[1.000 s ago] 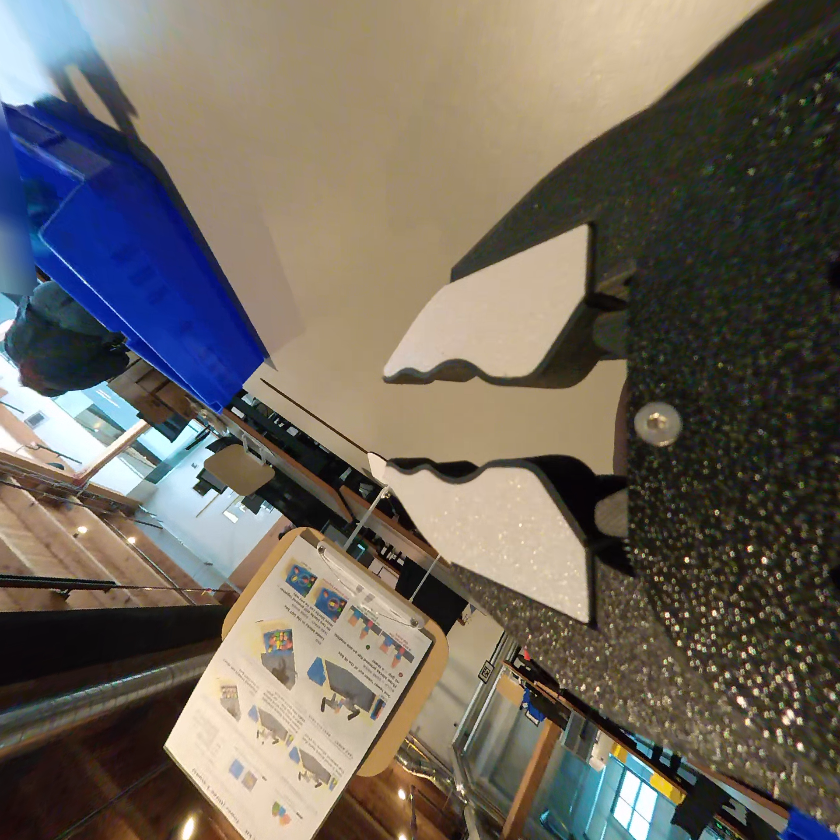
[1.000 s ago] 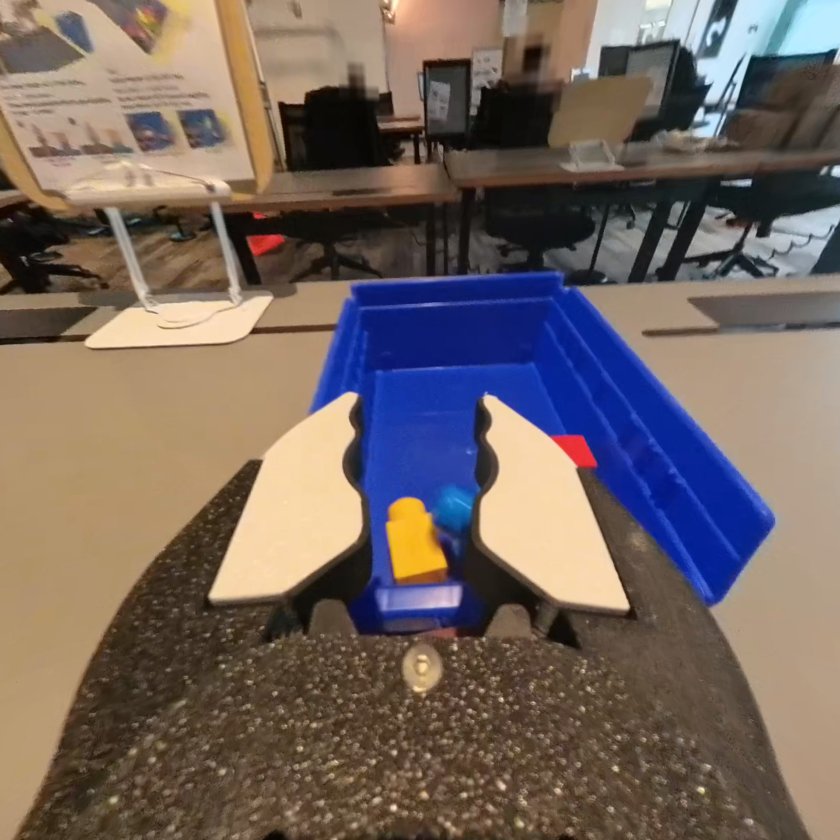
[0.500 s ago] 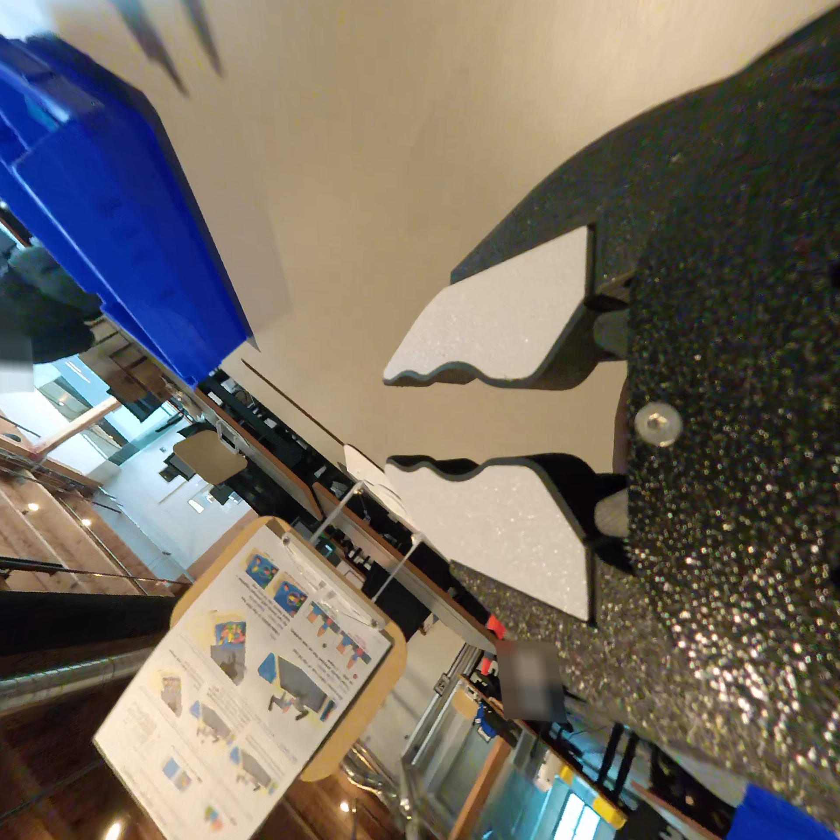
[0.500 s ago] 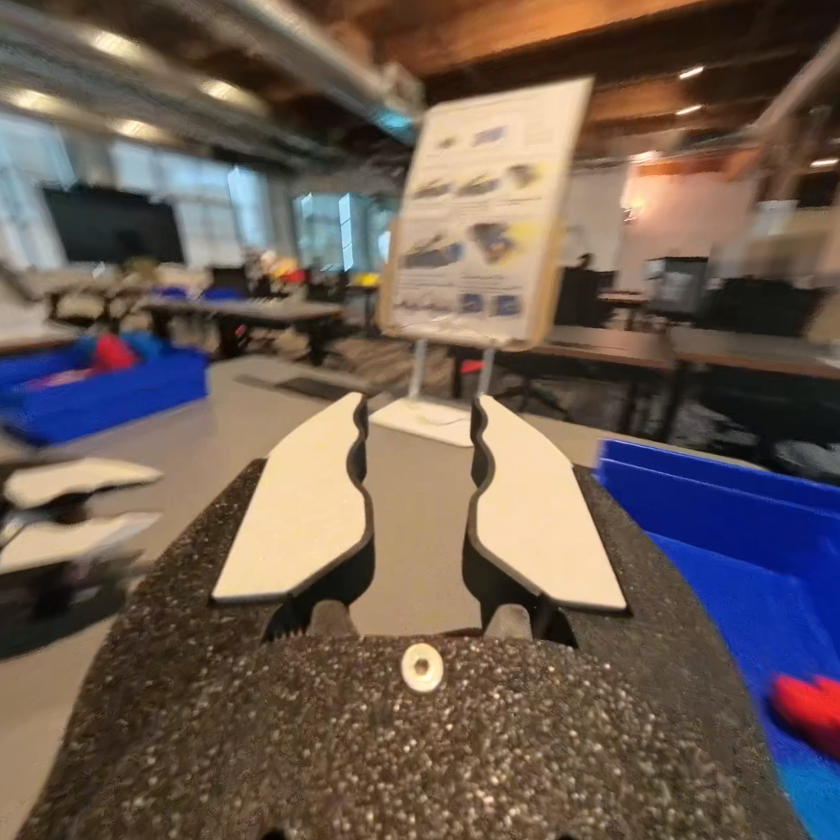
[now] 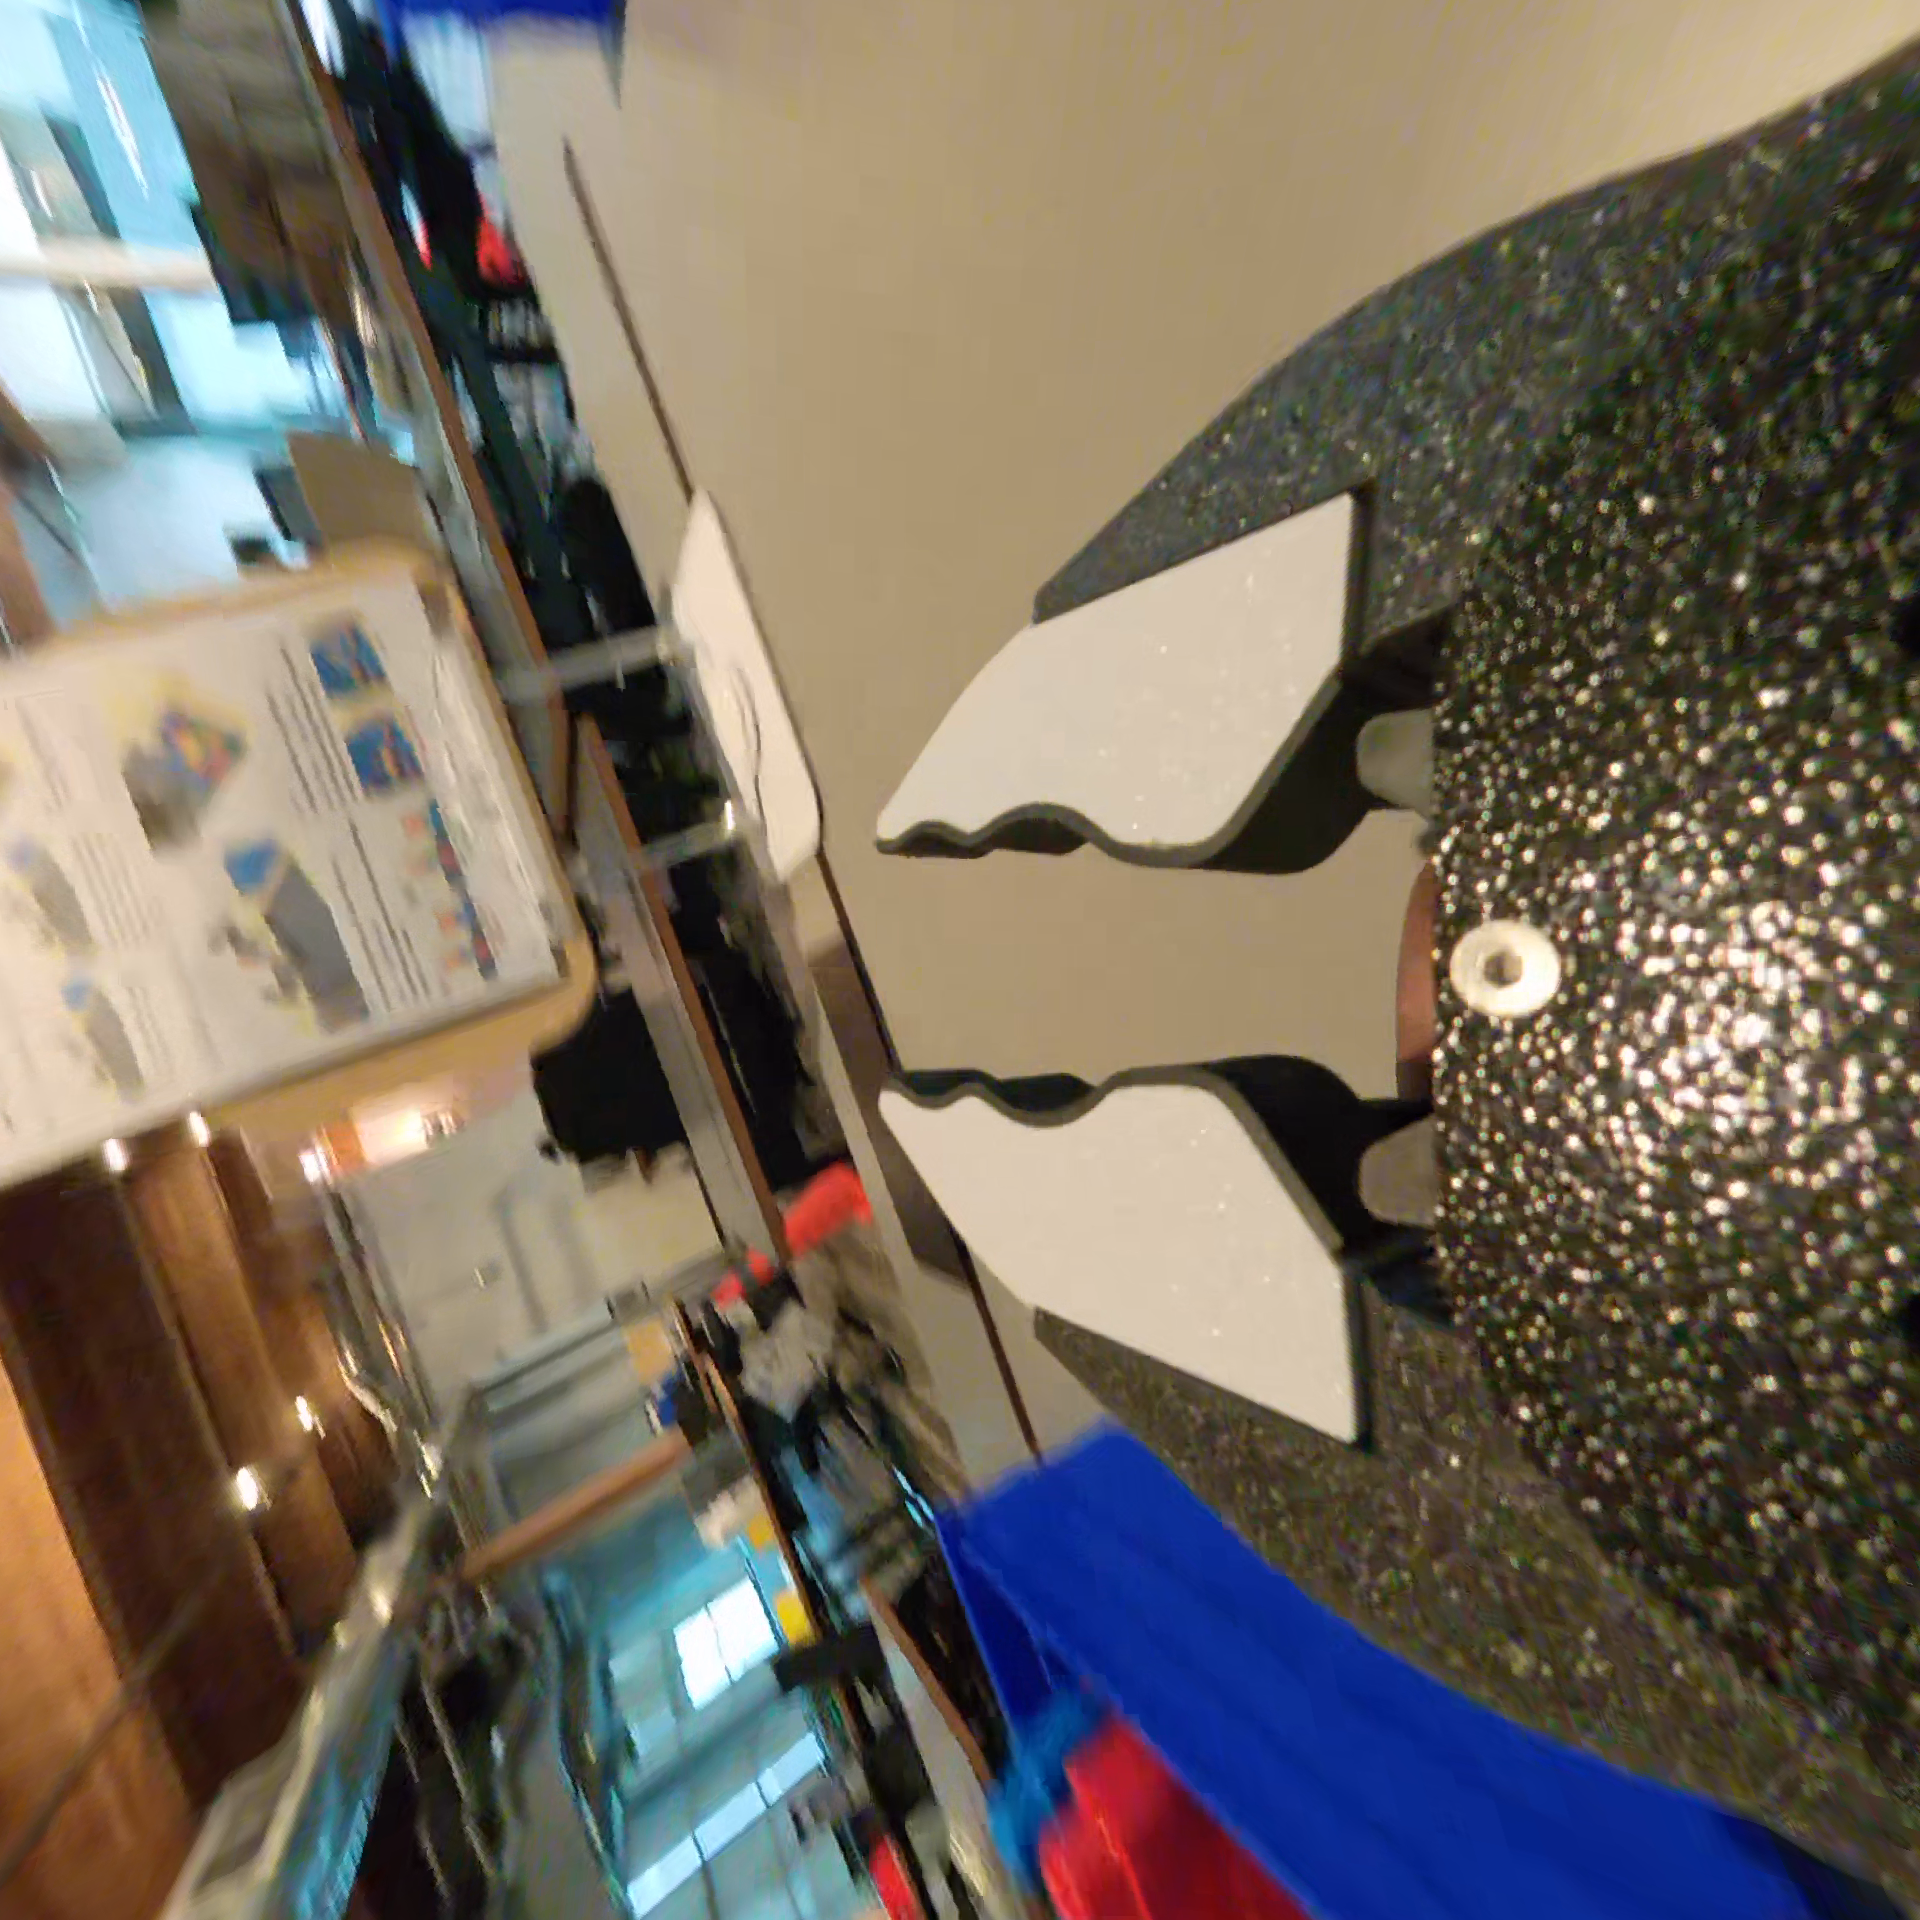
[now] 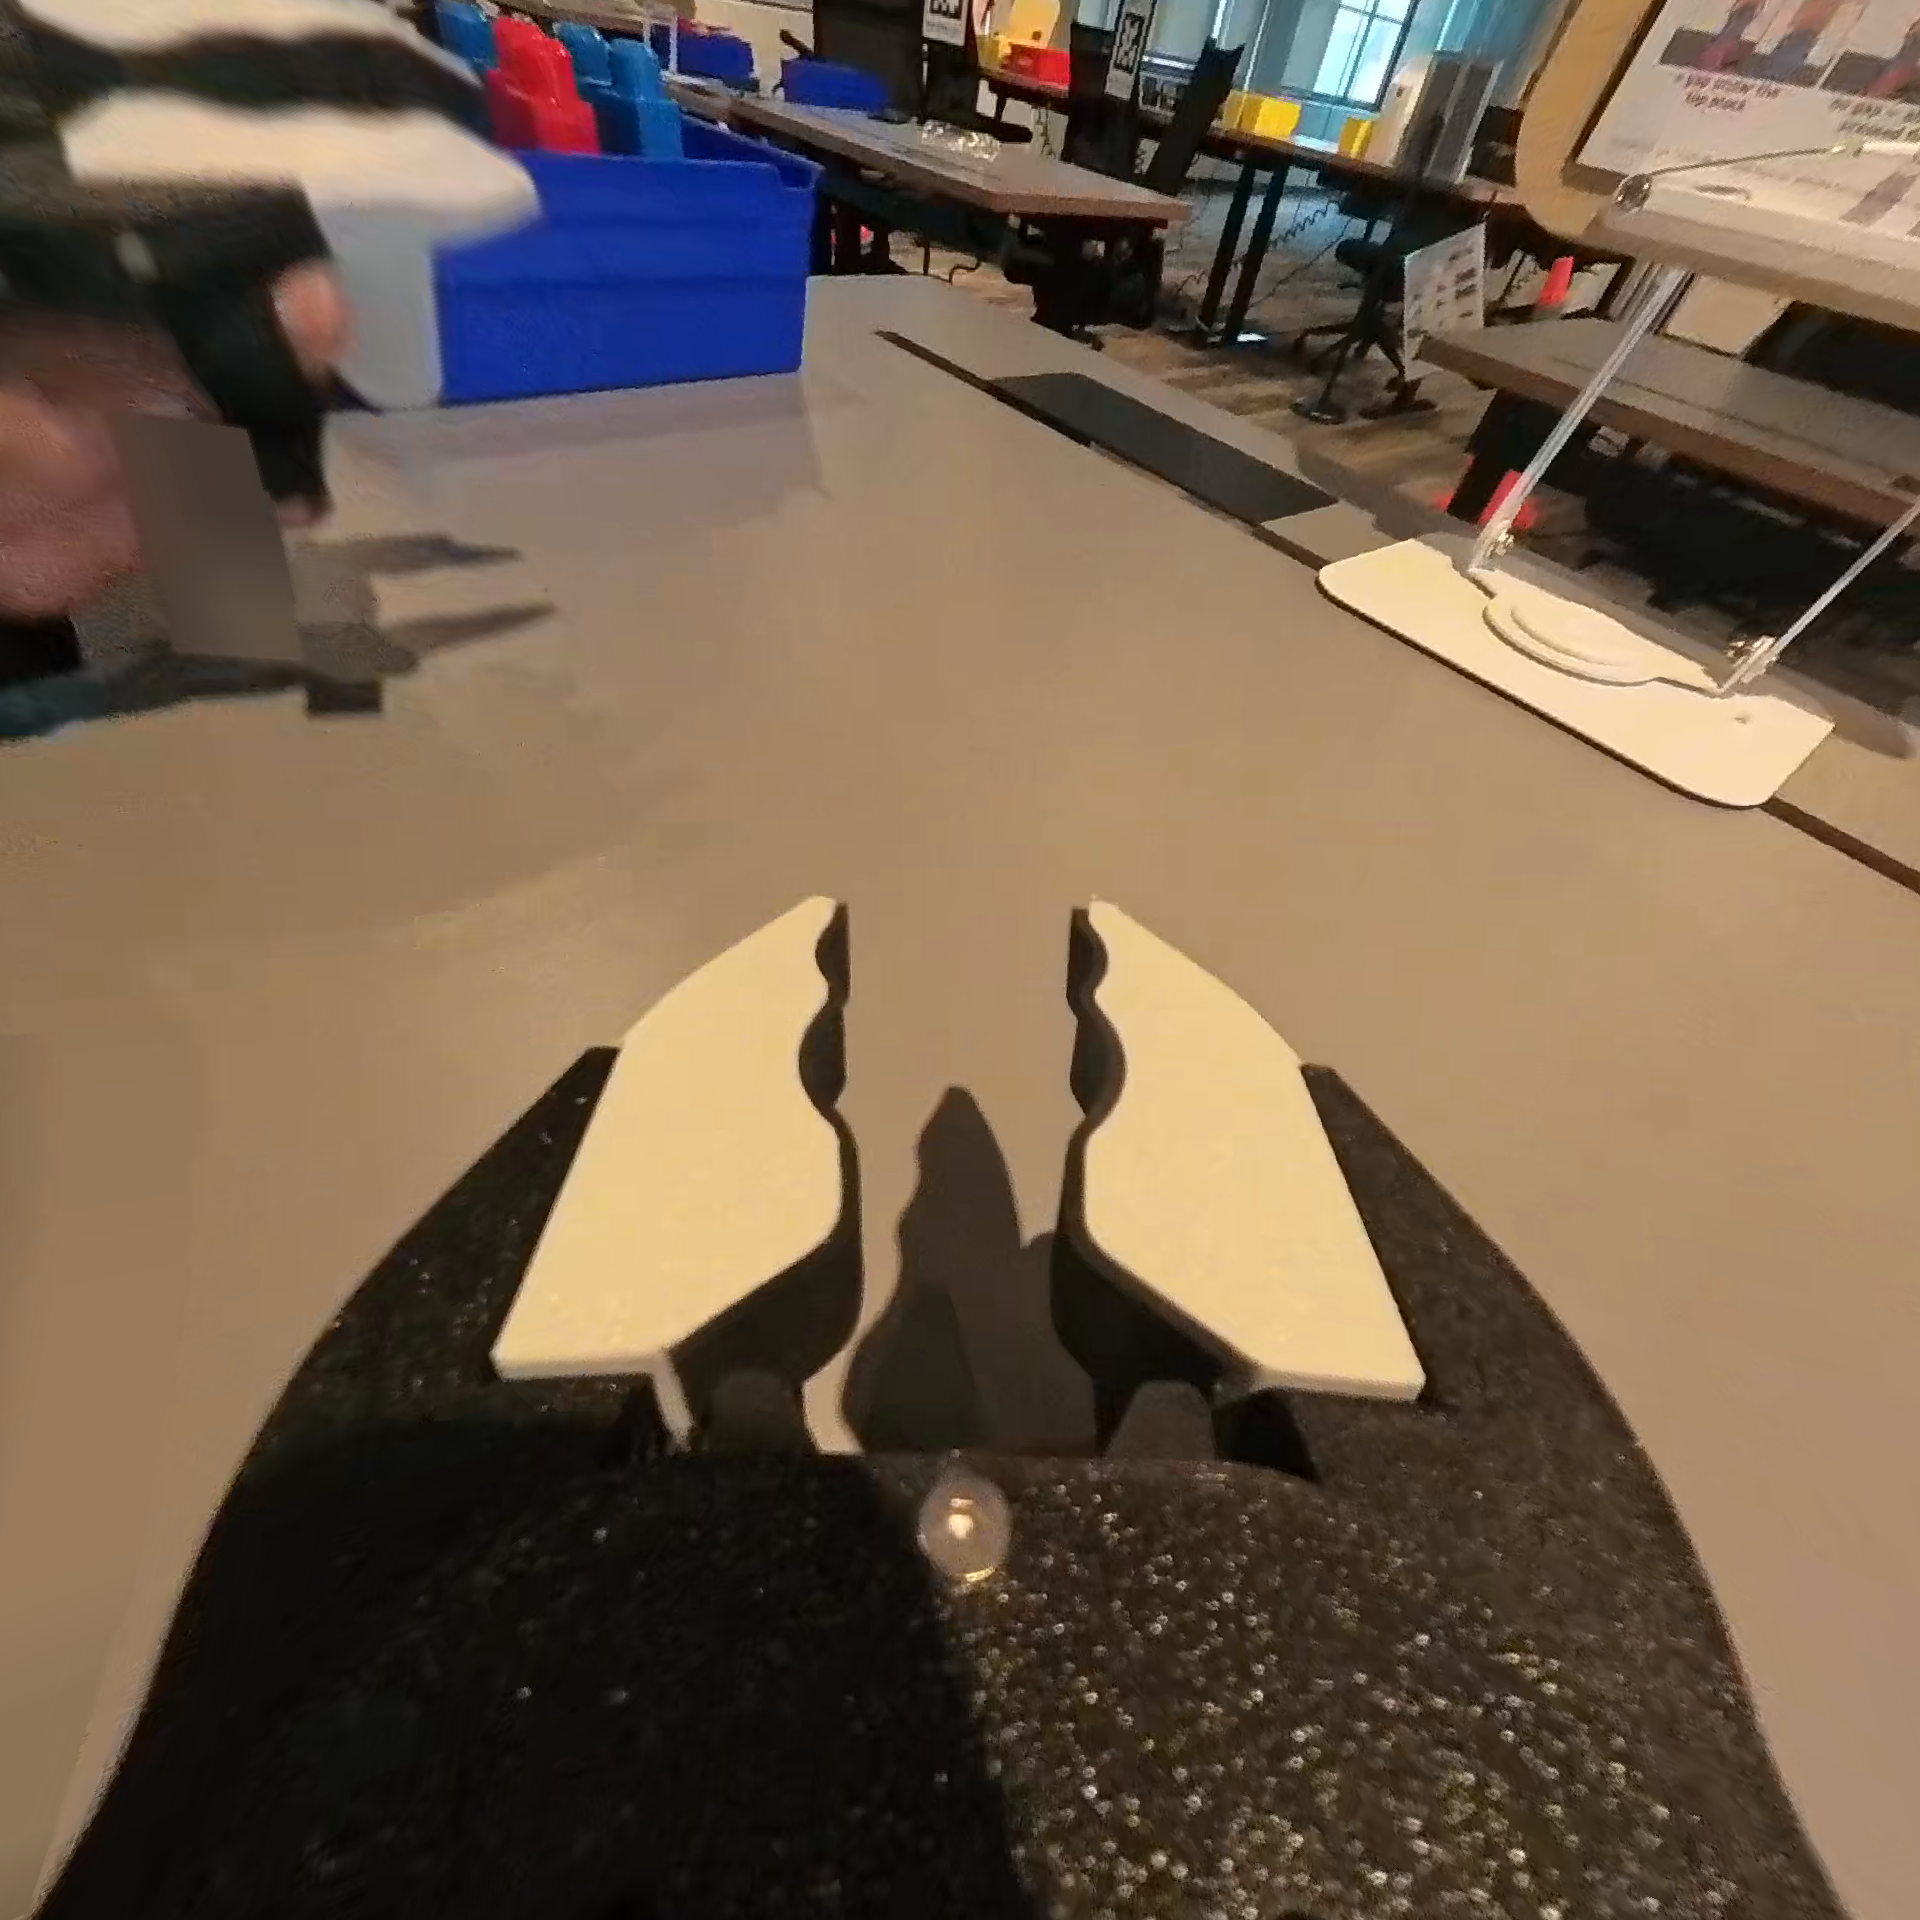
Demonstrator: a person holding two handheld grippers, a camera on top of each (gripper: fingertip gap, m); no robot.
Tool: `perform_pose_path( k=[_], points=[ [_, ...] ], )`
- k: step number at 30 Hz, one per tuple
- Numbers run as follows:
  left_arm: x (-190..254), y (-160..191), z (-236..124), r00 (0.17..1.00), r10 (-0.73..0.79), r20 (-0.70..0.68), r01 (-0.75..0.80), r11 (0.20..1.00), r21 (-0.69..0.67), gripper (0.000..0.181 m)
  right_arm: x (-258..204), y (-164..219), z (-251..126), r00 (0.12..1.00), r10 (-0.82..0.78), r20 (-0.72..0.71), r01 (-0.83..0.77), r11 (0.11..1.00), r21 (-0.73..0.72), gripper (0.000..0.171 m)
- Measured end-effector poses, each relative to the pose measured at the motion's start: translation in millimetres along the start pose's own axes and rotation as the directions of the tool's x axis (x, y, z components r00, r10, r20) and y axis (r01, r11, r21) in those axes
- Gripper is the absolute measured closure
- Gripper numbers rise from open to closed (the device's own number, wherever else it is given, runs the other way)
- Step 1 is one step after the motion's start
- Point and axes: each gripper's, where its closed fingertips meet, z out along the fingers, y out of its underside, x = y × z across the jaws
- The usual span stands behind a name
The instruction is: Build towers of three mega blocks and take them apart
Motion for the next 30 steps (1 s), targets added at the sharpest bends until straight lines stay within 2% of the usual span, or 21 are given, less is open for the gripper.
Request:
perform_pose_path(
  k=[5, 7, 10, 13, 16, 21, 24, 28, 30],
  points=[
    [-162.5, -10.6, -18.9, 0.95, -0.09, 0.299, 0.104, 0.994, -0.031, 0.142, 0.9, 1.1, 1.2, 1.0, 0.017, 0.01, -0.017, 1.0, -0.012, 0.131],
    [-215.9, -0.9, -15.7, 0.939, -0.069, 0.337, 0.126, 0.981, -0.15, 0.14, -0.3, 2.0, 2.3, 1.0, 0.013, 0.016, -0.012, 1.0, -0.022, 0.131],
    [-264.4, 35.8, 7.3, 0.951, -0.123, 0.285, 0.224, 0.909, -0.353, 0.135, -2.4, 3.2, 3.4, 1.0, -0.004, 0.019, 0.005, 0.999, -0.033, 0.131],
    [-288.1, 61.8, 29.2, 0.944, -0.192, 0.267, 0.297, 0.846, -0.443, 0.136, -4.5, 4.4, 4.6, 1.0, -0.021, 0.022, 0.022, 0.999, -0.044, 0.131],
    [-286.2, 88.6, 46.8, 0.953, -0.223, 0.206, 0.302, 0.777, -0.552, 0.136, -5.9, 5.3, 5.4, 0.999, -0.03, 0.026, 0.032, 0.998, -0.052, 0.131],
    [-280.7, 117.2, 60.2, 0.968, -0.184, 0.169, 0.25, 0.723, -0.644, 0.136, -6.6, 4.5, 4.9, 0.999, -0.029, 0.033, 0.03, 0.999, -0.045, 0.131],
    [-280.1, 136.0, 62.8, 0.978, -0.138, 0.155, 0.207, 0.684, -0.699, 0.143, -6.5, 4.6, 5.0, 0.999, -0.023, 0.037, 0.025, 0.999, -0.045, 0.131],
    [-282.0, 139.2, 63.9, 0.979, -0.132, 0.154, 0.202, 0.701, -0.684, 0.144, -6.8, 4.1, 4.6, 0.999, -0.028, 0.035, 0.029, 0.999, -0.041, 0.132],
    [-288.7, 121.5, 62.7, 0.976, -0.103, 0.191, 0.201, 0.762, -0.616, 0.144, -6.5, 3.9, 4.4, 0.999, -0.029, 0.032, 0.03, 0.999, -0.038, 0.132]
  ],
)
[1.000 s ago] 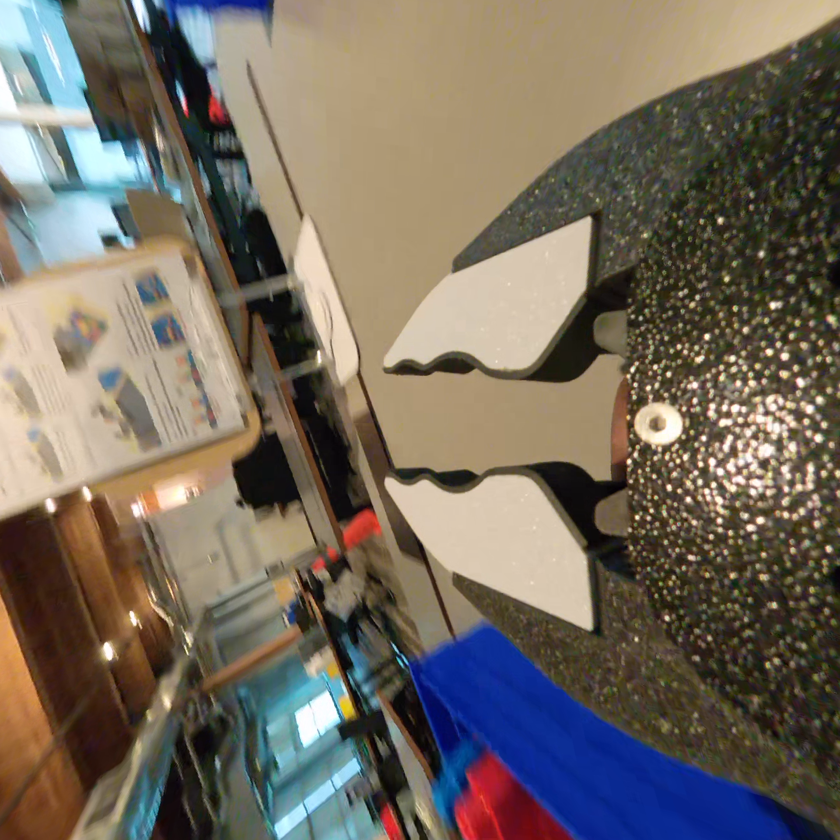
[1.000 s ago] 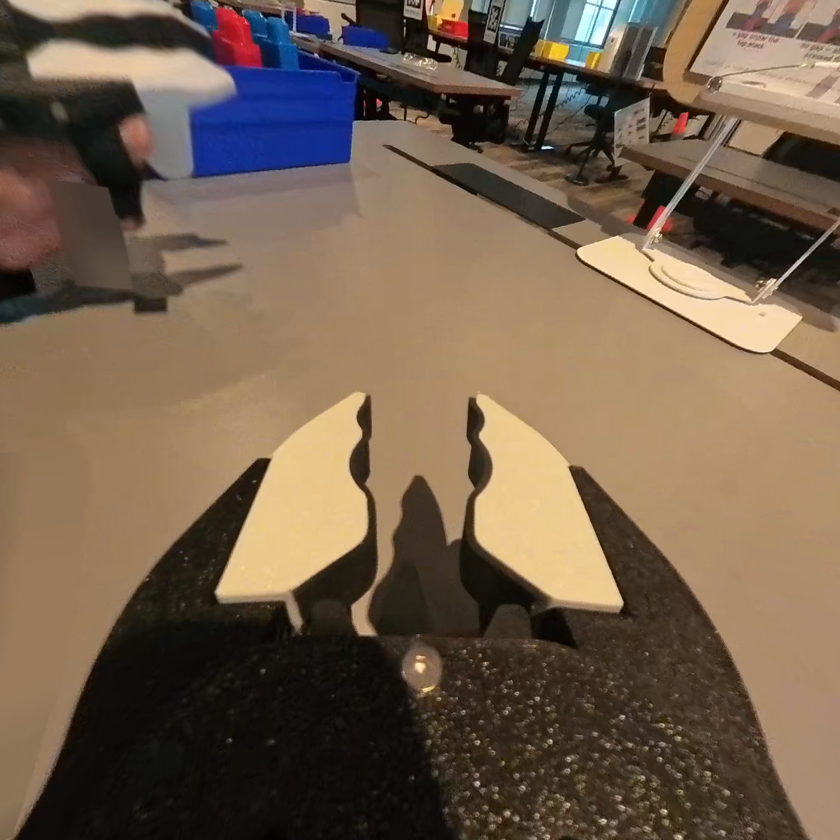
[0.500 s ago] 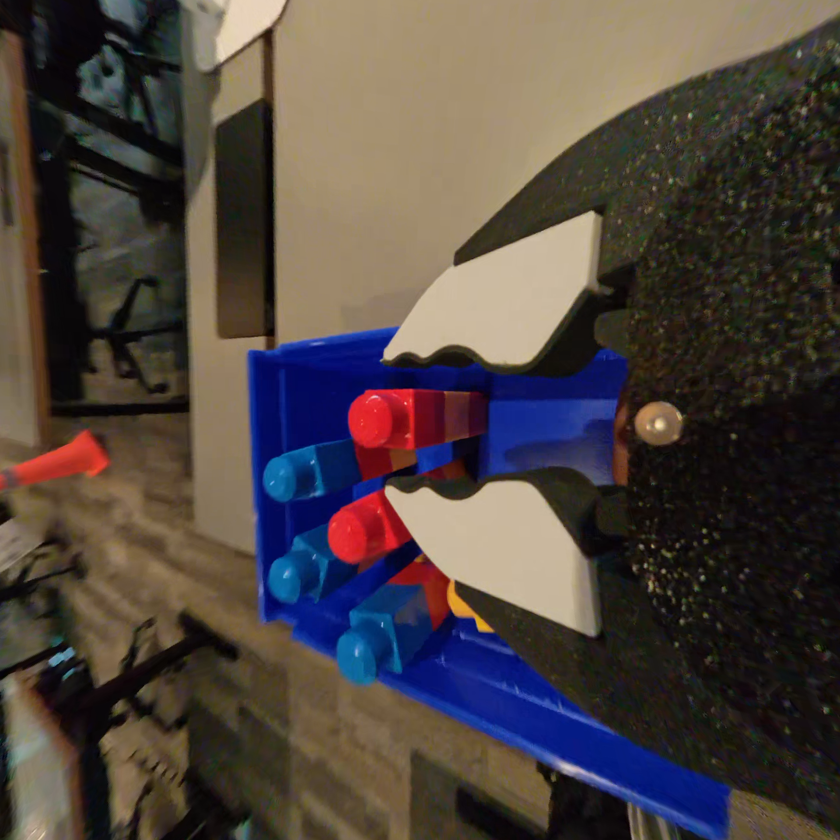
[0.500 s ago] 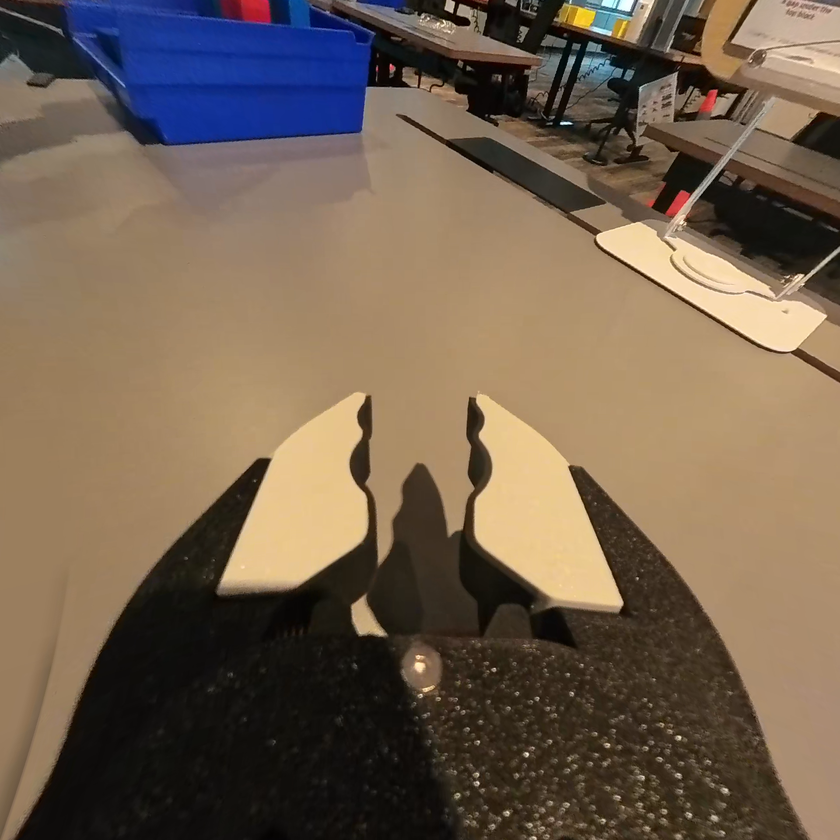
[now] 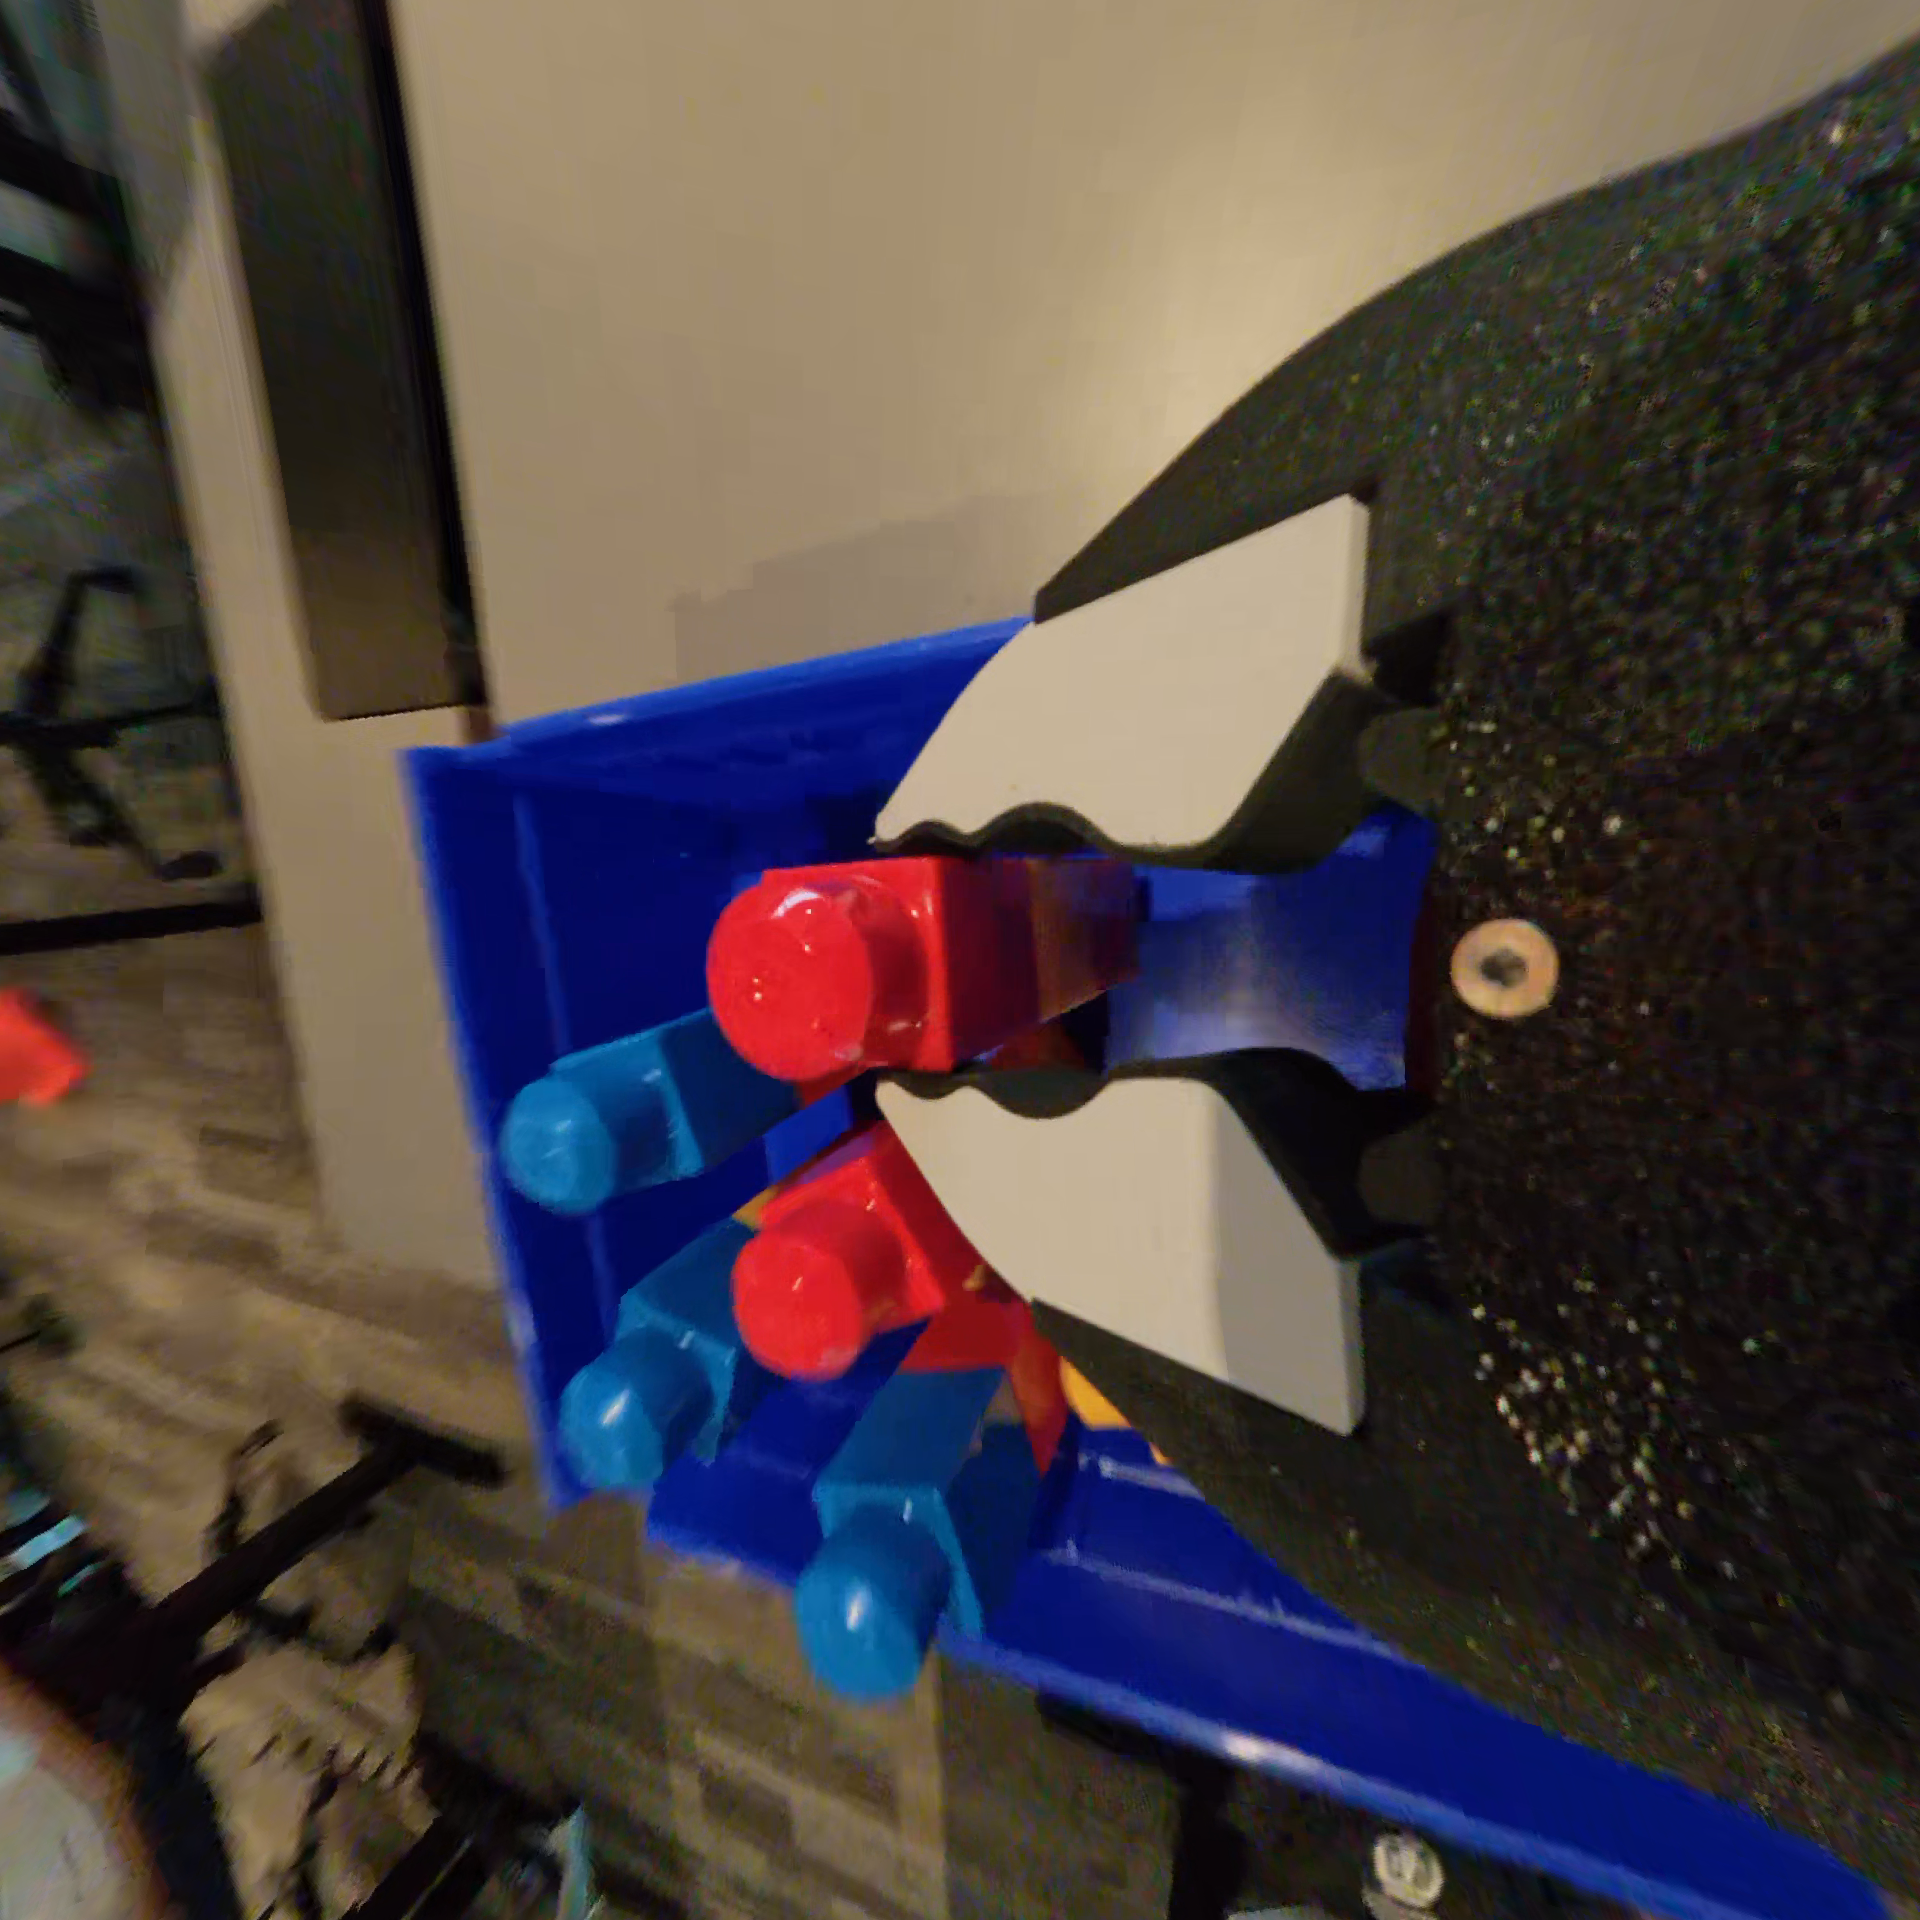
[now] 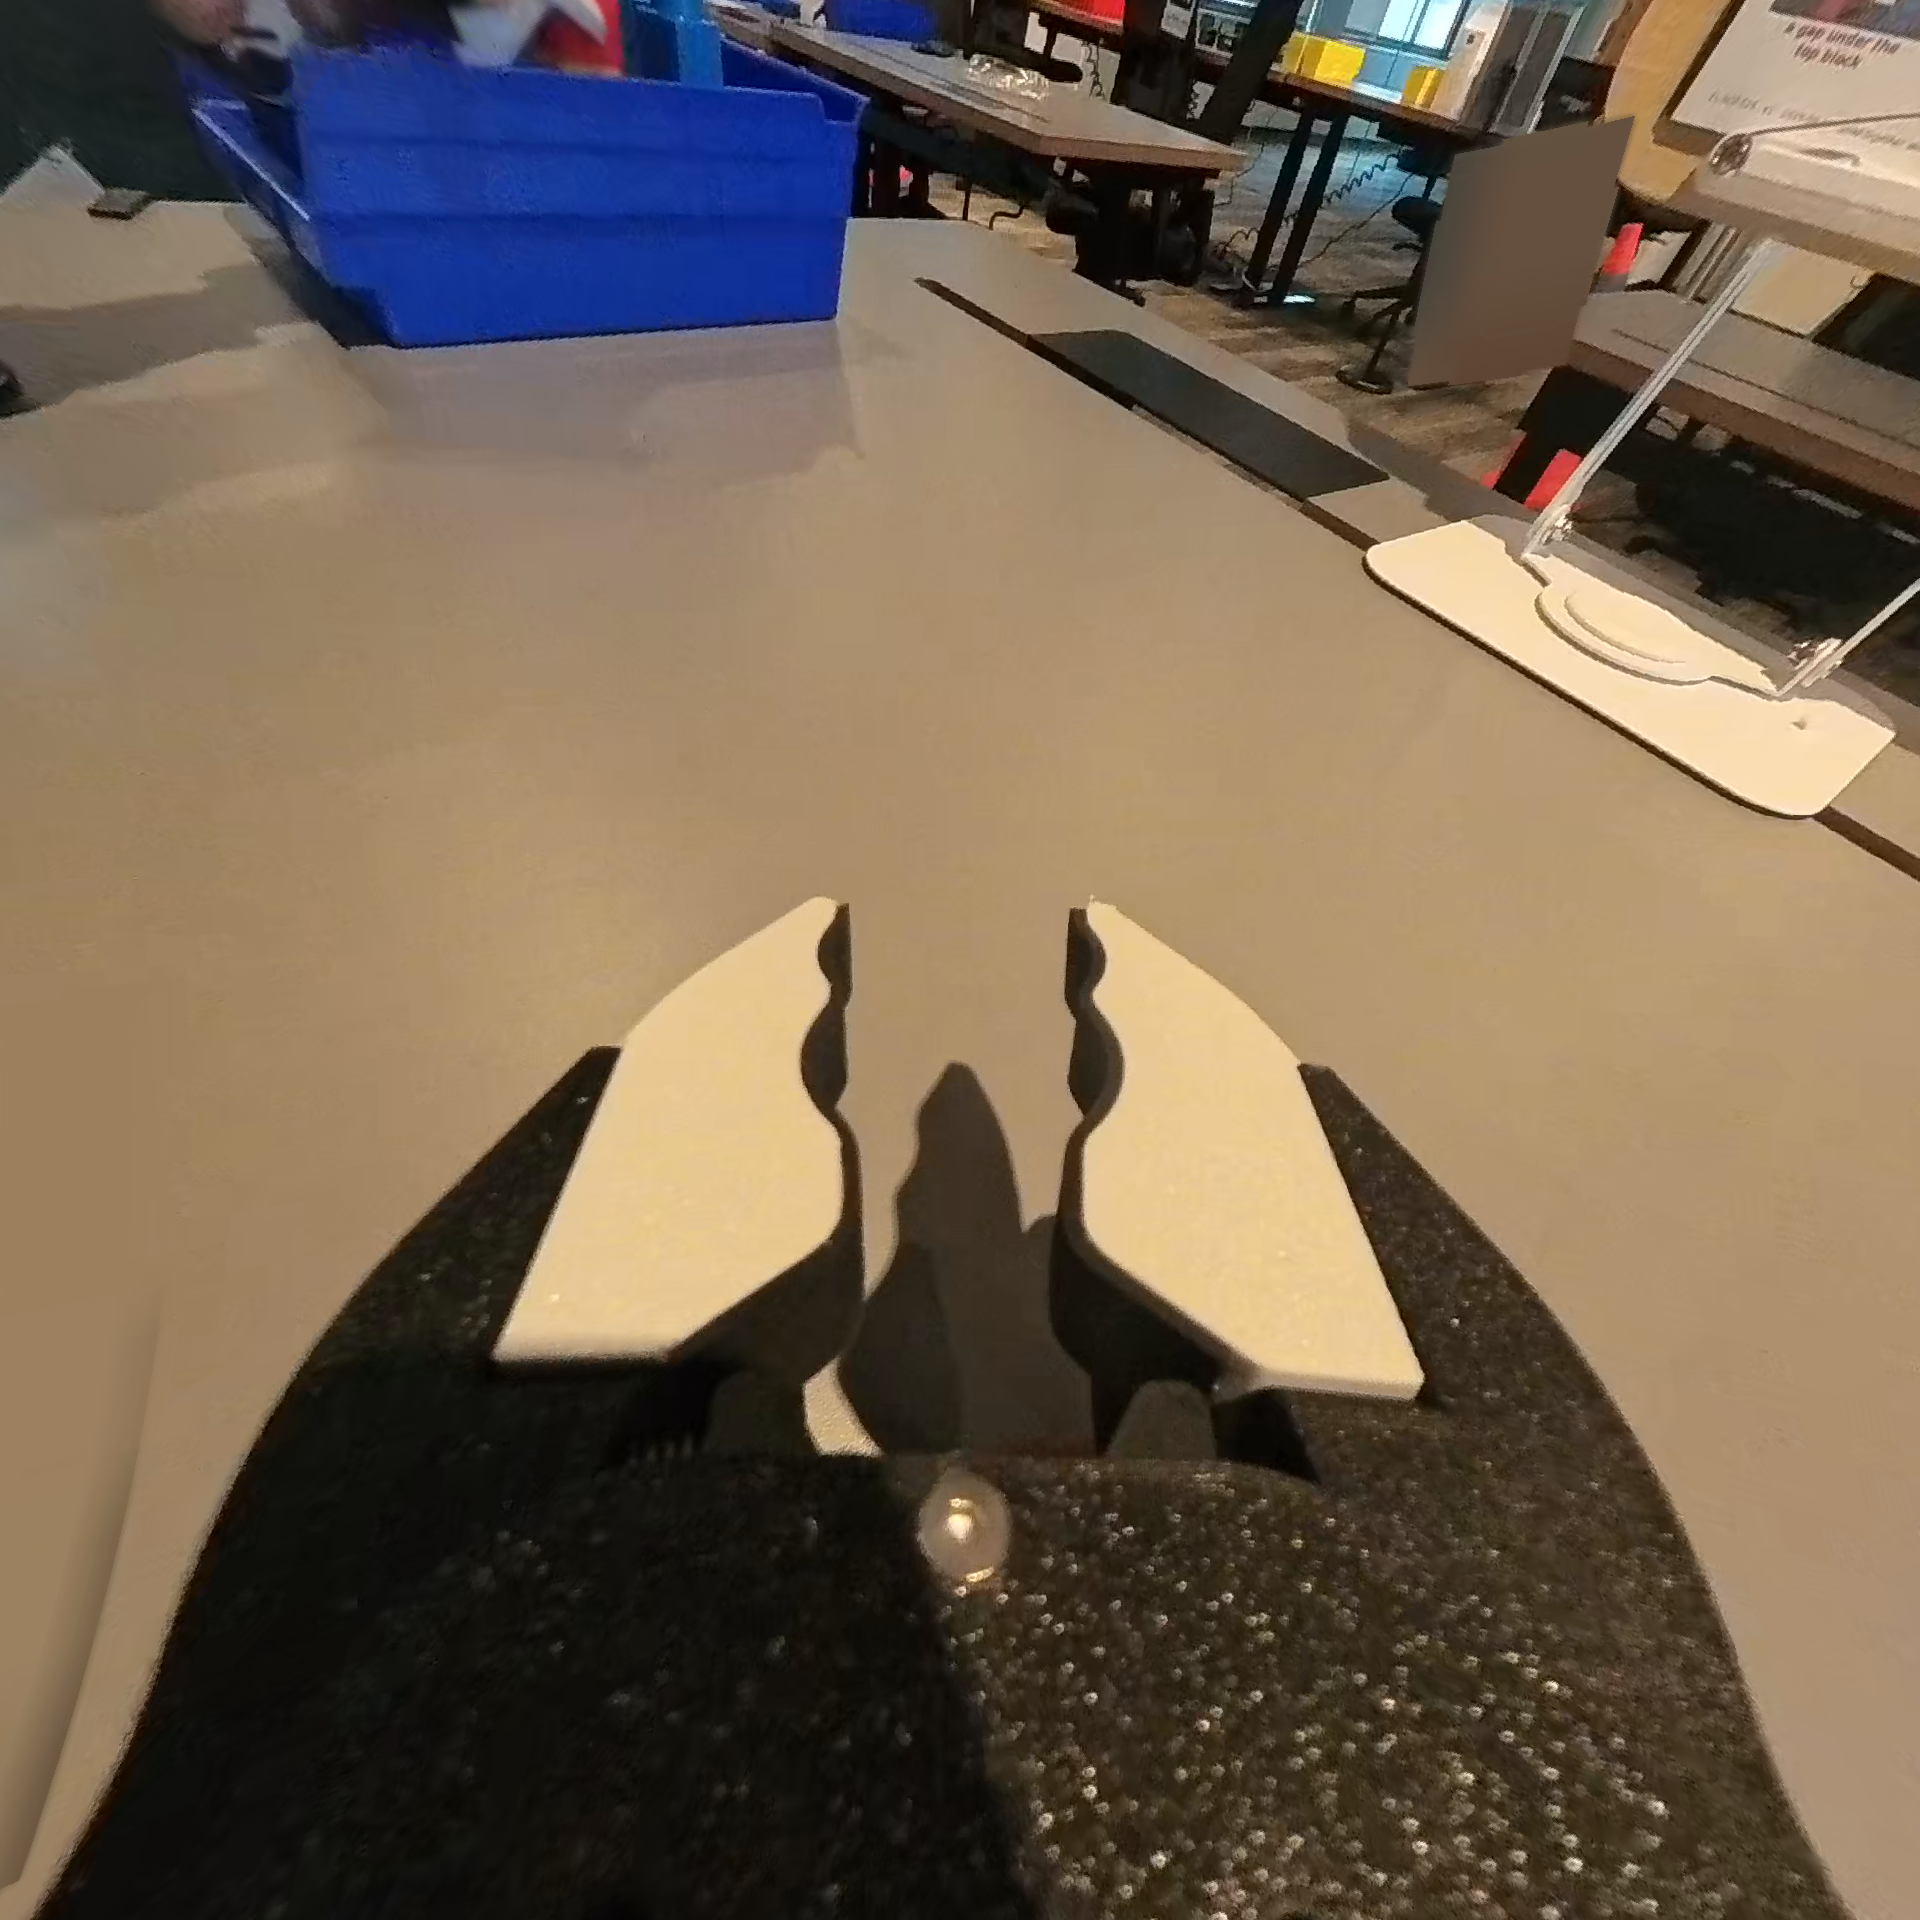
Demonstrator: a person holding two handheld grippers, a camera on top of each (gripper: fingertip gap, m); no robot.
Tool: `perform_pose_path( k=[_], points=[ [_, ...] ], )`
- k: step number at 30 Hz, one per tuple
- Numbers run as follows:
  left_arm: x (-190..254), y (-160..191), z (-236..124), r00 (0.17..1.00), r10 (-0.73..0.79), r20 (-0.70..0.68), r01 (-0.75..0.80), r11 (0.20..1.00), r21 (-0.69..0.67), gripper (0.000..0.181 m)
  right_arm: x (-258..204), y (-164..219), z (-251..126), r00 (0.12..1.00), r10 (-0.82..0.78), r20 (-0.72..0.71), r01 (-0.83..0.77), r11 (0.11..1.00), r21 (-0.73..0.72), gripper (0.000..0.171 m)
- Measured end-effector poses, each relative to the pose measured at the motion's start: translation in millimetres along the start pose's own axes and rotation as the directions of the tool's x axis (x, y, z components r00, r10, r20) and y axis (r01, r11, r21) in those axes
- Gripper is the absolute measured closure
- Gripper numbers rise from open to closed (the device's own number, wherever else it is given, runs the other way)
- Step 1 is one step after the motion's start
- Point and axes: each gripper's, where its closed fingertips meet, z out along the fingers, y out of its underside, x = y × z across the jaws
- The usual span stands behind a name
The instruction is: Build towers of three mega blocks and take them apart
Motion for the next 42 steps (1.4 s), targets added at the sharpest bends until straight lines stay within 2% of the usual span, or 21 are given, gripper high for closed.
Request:
perform_pose_path(
  k=[2, 5, 8, 10, 13, 17, 19, 22, 24, 25, 26, 29, 30, 31, 33, 34, 36, 38, 40, 42],
  points=[
    [1.4, -22.2, -23.7, 1.0, -0.008, 0.024, 0.005, 0.993, 0.119, 0.144, 0.5, -0.6, -0.4, 1.0, 0.001, -0.004, -0.001, 1.0, 0.005, 0.131],
    [25.7, -68.1, -82.4, 1.0, -0.014, -0.008, 0.016, 0.94, 0.342, 0.144, 3.0, -6.9, -2.7, 0.999, -0.008, -0.033, 0.01, 0.999, 0.053, 0.131],
    [99.0, -101.0, -144.2, 0.977, 0.057, -0.207, 0.052, 0.873, 0.485, 0.144, 3.3, -13.4, -3.5, 0.997, -0.036, -0.073, 0.043, 0.994, 0.096, 0.125],
    [168.5, -106.4, -174.4, 0.906, 0.131, -0.403, 0.104, 0.853, 0.511, 0.145, -1.7, -17.6, -3.0, 0.994, -0.068, -0.087, 0.078, 0.99, 0.116, 0.119],
    [275.4, -91.3, -195.3, 0.759, 0.217, -0.614, 0.136, 0.869, 0.476, 0.145, -13.4, -26.1, -2.8, 0.988, -0.12, -0.1, 0.135, 0.979, 0.153, 0.112],
    [405.4, -46.9, -195.5, 0.602, 0.294, -0.743, 0.05, 0.914, 0.402, 0.145, -23.1, -33.8, -5.3, 0.988, -0.122, -0.093, 0.138, 0.969, 0.203, 0.103],
    [452.4, -28.2, -197.3, 0.552, 0.316, -0.772, 0.01, 0.923, 0.384, 0.145, -19.1, -32.0, -5.9, 0.989, -0.101, -0.104, 0.12, 0.973, 0.198, 0.1],
    [499.3, -8.9, -205.8, 0.486, 0.329, -0.81, -0.023, 0.931, 0.364, 0.145, -9.1, -28.7, -7.0, 0.989, -0.066, -0.132, 0.09, 0.978, 0.186, 0.098],
    [516.7, -0.8, -211.5, 0.453, 0.331, -0.828, -0.035, 0.934, 0.355, 0.145, -4.6, -28.2, -7.9, 0.988, -0.046, -0.147, 0.073, 0.981, 0.182, 0.106],
    [521.4, 1.3, -213.4, 0.441, 0.33, -0.834, -0.034, 0.935, 0.352, 0.144, -0.9, -27.0, -8.5, 0.985, -0.043, -0.168, 0.073, 0.982, 0.173, 0.122],
    [523.6, 2.1, -214.5, 0.431, 0.328, -0.84, -0.026, 0.936, 0.352, 0.144, 2.9, -25.4, -9.5, 0.981, -0.044, -0.19, 0.076, 0.984, 0.162, 0.131],
    [521.2, -0.5, -213.2, 0.4, 0.326, -0.857, 0.04, 0.927, 0.372, 0.141, 13.8, -21.4, -12.0, 0.977, 0.013, -0.215, 0.02, 0.988, 0.15, 0.134],
    [518.4, -4.8, -216.6, 0.367, 0.33, -0.87, 0.105, 0.914, 0.392, 0.125, 16.2, -20.8, -12.8, 0.979, 0.059, -0.195, -0.028, 0.987, 0.161, 0.134],
    [513.2, -10.0, -220.7, 0.333, 0.343, -0.878, 0.188, 0.889, 0.418, 0.117, 17.7, -22.4, -14.4, 0.98, 0.117, -0.161, -0.086, 0.979, 0.187, 0.134],
    [497.3, -11.8, -215.4, 0.33, 0.371, -0.868, 0.305, 0.828, 0.47, 0.121, 20.1, -31.9, -22.0, 0.97, 0.235, -0.069, -0.208, 0.938, 0.276, 0.134],
    [492.4, -8.3, -211.1, 0.314, 0.355, -0.881, 0.332, 0.828, 0.452, 0.126, 20.2, -37.5, -26.5, 0.958, 0.286, -0.01, -0.267, 0.908, 0.321, 0.134],
    [491.2, -3.4, -214.6, 0.235, 0.317, -0.919, 0.324, 0.866, 0.382, 0.12, 18.5, -48.5, -35.3, 0.923, 0.365, 0.125, -0.384, 0.837, 0.391, 0.134],
    [496.5, 7.6, -216.1, 0.204, 0.357, -0.911, 0.285, 0.869, 0.405, 0.124, 18.3, -57.8, -43.9, 0.885, 0.406, 0.228, -0.466, 0.767, 0.441, 0.134],
    [510.0, 23.7, -221.3, 0.123, 0.366, -0.923, 0.211, 0.899, 0.384, 0.12, 18.6, -63.5, -50.7, 0.867, 0.412, 0.28, -0.498, 0.728, 0.472, 0.134],
    [522.9, 36.0, -224.3, 0.08, 0.372, -0.925, 0.147, 0.913, 0.38, 0.12, 13.3, -69.0, -55.9, 0.846, 0.401, 0.352, -0.531, 0.697, 0.482, 0.134]
  ],
)
